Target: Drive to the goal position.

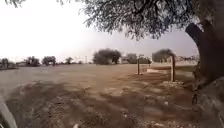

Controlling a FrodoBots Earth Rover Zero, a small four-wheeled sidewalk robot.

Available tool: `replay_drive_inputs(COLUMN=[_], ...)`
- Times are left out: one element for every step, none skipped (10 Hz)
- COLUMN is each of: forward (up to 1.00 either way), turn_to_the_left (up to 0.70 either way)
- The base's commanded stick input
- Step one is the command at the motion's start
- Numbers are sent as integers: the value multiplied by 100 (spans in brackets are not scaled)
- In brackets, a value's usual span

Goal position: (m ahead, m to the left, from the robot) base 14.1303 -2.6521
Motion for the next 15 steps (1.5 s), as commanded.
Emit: replay_drive_inputs(forward=[50, 50, 50, 50, 50, 50, 50, 50, 50, 50, 50, 50, 50, 50, 50], turn_to_the_left=[0, 0, 0, 0, 0, 0, 0, 0, 0, 0, 0, 0, 0, 0, 0])
